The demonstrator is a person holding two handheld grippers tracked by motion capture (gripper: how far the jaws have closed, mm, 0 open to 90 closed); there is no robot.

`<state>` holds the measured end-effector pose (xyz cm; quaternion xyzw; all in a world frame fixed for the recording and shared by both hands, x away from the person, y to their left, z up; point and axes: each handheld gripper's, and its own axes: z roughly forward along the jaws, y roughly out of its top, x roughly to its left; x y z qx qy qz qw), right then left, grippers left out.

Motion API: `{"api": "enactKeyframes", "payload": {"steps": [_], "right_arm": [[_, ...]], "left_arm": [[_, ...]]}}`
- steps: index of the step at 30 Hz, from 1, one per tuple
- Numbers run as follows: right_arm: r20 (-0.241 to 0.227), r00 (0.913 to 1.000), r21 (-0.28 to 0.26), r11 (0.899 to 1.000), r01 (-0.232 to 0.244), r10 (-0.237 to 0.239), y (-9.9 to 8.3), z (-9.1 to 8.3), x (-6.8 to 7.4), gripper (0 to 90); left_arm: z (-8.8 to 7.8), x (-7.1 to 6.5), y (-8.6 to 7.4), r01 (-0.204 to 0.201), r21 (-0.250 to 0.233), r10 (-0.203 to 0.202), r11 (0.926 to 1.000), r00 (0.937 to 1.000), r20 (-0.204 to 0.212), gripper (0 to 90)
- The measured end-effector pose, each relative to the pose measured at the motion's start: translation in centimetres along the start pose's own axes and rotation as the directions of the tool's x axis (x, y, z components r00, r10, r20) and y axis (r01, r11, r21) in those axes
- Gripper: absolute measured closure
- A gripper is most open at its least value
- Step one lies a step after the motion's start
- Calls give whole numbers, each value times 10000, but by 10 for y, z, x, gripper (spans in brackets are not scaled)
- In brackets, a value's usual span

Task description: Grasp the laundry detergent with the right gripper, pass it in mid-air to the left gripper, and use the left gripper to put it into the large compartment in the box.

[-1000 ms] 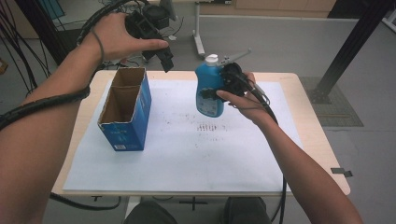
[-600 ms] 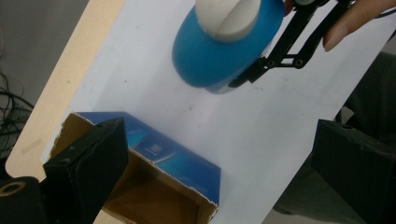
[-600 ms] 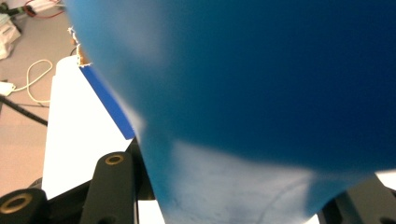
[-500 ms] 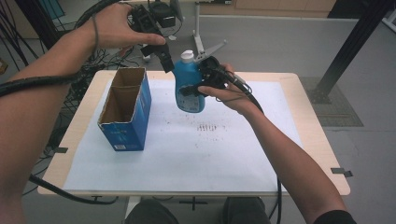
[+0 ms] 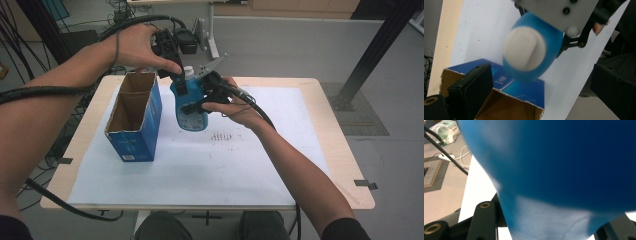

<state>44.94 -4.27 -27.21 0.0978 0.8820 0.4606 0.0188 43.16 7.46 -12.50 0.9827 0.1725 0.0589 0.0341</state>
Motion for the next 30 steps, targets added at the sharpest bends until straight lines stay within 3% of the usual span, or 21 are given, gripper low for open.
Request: {"api": "enactKeyframes", "payload": {"steps": [5, 11, 30], "right_arm": [[-117, 9999, -118, 9999, 41, -42, -5, 4, 3, 441], [-103, 9998, -108, 9998, 164, -165, -6, 2, 6, 441], [-445, 9989, -309, 9995, 119, -133, -4, 1, 8, 443]], "left_arm": [[7, -2, 5, -294, 621, 296, 9976, 9996, -26, 50], [8, -3, 7, -377, 459, 371, 9982, 9992, 135, 47], [17, -5, 6, -716, 740, 695, 9947, 9971, 302, 49]]}}
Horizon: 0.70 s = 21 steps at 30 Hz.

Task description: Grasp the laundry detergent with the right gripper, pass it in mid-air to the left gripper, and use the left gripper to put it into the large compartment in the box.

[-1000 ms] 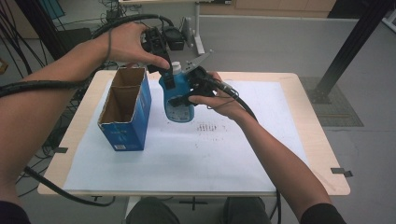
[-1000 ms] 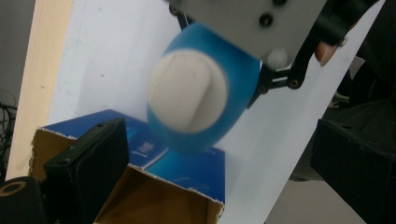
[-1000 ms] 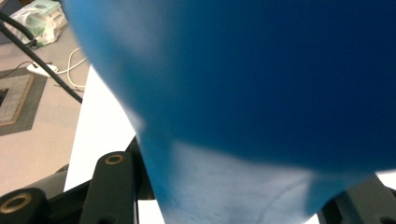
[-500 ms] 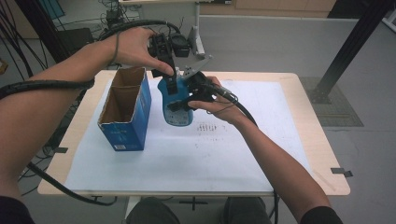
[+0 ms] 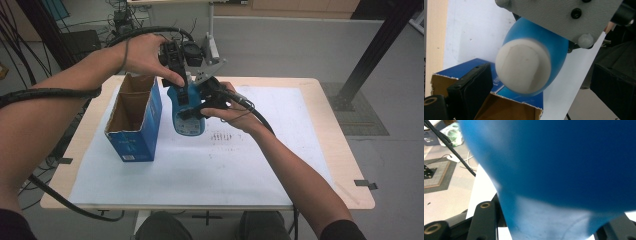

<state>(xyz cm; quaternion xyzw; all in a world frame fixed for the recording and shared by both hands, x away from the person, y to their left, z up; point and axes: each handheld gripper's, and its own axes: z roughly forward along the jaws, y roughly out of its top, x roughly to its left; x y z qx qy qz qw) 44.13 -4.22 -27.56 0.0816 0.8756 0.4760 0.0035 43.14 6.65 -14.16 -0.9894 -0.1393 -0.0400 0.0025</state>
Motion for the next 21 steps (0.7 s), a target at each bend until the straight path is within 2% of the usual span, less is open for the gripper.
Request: {"api": "enactKeyframes", "payload": {"steps": [12, 16, 21], "right_arm": [[137, 9998, -143, 9998, 129, -127, 4, -5, 6, 442], [254, 9991, -172, 9993, 341, -337, 5, -6, 9, 442], [187, 9990, -278, 9988, 412, -407, 7, -6, 13, 441]], "left_arm": [[1, -4, 0, -73, -89, 72, 9999, 9999, -87, 48], [3, -5, 0, -118, -20, 118, 9999, 9999, -10, 49], [5, -4, -1, -151, -1, 151, 9999, 9998, 159, 48]]}}
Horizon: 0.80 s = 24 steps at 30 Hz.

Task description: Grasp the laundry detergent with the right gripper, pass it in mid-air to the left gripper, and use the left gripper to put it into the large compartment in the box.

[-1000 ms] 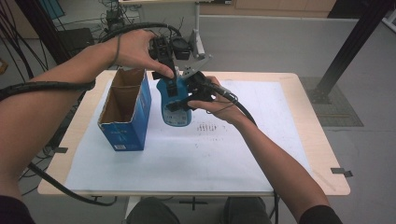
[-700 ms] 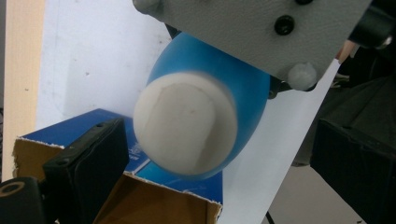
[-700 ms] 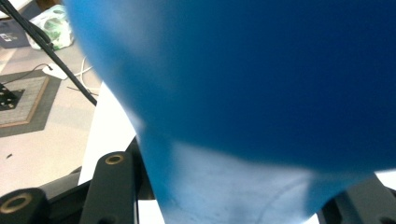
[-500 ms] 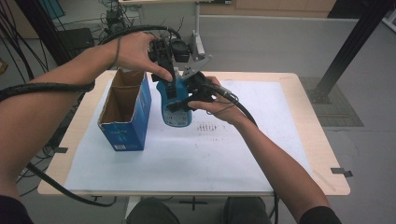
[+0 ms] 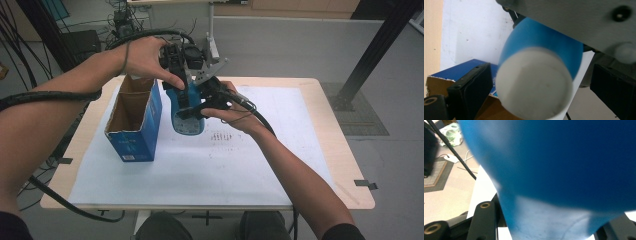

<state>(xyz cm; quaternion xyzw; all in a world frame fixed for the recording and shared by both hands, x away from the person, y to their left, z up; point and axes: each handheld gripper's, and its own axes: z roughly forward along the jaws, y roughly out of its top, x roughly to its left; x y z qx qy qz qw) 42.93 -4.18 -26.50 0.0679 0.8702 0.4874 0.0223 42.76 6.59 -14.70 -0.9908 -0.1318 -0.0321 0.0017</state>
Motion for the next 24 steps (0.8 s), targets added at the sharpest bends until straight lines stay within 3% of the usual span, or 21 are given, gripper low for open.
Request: {"api": "enactKeyframes", "payload": {"steps": [12, 24], "right_arm": [[-159, 9989, -147, 9989, 442, -445, 4, 0, 5, 441], [-316, 9982, -244, 9984, 509, -516, 6, -3, 8, 441]], "left_arm": [[2, 2, -1, 24, -135, -20, 9999, 9996, 278, 48], [3, 0, 1, -107, -170, 114, 9998, 9992, 381, 50]]}}
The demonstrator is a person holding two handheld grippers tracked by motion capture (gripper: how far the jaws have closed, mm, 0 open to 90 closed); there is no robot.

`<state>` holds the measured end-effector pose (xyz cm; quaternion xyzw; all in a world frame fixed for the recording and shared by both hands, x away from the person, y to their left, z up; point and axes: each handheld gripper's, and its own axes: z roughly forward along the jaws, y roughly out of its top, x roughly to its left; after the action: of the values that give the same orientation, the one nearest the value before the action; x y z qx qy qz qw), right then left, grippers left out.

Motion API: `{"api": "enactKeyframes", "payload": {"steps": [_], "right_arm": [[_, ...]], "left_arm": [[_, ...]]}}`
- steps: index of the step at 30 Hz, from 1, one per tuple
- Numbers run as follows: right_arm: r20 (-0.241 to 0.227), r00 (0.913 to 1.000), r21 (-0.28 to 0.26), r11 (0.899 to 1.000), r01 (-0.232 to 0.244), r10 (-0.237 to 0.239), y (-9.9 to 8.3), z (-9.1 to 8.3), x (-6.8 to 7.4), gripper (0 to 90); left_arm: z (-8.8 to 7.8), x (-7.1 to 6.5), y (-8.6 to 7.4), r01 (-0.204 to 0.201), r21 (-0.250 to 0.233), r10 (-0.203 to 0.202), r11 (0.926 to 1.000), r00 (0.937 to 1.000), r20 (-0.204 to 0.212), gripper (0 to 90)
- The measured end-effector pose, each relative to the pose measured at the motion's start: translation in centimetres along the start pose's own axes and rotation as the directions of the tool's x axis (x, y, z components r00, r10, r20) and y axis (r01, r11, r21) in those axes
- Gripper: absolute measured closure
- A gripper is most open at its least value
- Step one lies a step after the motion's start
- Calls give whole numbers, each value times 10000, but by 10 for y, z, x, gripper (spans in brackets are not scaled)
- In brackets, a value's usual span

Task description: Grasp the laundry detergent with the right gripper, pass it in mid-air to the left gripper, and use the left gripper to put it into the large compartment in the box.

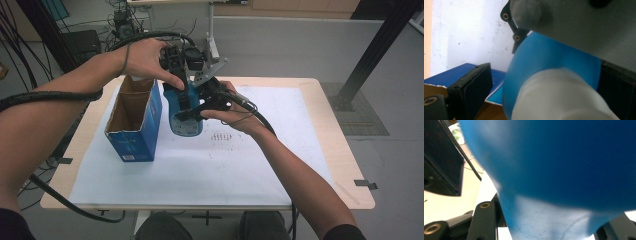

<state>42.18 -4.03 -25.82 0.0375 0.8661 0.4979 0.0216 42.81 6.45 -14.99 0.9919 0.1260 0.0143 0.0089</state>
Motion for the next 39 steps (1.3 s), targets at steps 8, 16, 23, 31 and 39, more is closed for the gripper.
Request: {"api": "enactKeyframes", "payload": {"steps": [8, 16, 23, 31, 39], "right_arm": [[88, 10000, 66, 10000, -7, 6, 0, -1, 1, 441], [59, 10000, 18, 10000, -8, 8, 1, -2, 1, 440], [14, 10000, -6, 10000, -12, 12, 2, -3, 1, 441], [14, 10000, 36, 10000, -8, 8, 3, -3, 1, 440], [38, 10000, 59, 10000, 36, -36, 4, -2, 1, 440]], "left_arm": [[-2, 0, 1, -28, -59, 28, 10000, 10000, 5, 50], [-3, -2, 1, -34, -130, 35, 9999, 10000, 74, 50], [-3, -1, 1, -28, -145, 30, 9999, 9999, 101, 51], [-5, -1, 0, -61, -215, 62, 9998, 10000, 64, 50], [-6, -1, -3, 8, -388, -4, 9992, 10000, 95, 50]]}}
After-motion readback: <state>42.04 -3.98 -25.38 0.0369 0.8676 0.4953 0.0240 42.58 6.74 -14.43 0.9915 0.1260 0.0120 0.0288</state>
